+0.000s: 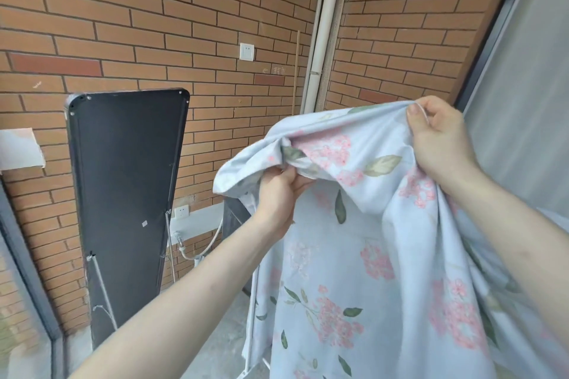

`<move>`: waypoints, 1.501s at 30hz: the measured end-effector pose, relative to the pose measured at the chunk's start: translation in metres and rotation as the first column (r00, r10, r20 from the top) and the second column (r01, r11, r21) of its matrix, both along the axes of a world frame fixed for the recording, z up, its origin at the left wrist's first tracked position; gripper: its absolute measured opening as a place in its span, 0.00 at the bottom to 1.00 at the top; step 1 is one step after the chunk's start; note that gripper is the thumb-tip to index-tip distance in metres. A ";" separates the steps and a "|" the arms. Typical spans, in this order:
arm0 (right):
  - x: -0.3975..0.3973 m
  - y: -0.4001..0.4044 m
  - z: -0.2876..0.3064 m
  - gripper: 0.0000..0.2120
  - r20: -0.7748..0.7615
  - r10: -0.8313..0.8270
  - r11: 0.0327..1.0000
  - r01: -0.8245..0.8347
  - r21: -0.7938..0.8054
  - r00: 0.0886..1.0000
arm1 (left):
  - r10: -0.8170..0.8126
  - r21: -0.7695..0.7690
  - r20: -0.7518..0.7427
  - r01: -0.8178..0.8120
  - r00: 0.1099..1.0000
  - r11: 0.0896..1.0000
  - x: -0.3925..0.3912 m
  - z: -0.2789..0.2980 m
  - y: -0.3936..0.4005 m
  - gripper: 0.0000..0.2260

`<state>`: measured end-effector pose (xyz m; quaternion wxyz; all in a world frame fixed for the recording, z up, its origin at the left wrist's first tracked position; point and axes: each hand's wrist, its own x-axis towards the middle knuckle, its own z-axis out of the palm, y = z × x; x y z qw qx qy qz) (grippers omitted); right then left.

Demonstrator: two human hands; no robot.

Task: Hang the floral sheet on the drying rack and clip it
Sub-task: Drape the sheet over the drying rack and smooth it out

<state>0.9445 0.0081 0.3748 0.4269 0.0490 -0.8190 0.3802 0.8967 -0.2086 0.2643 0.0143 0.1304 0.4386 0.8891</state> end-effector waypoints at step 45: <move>-0.029 -0.058 -0.083 0.10 0.455 -0.040 0.808 -0.239 0.539 0.890 | -0.017 -0.728 -0.348 -0.259 0.937 0.634 -0.032 -0.050 -0.049 0.15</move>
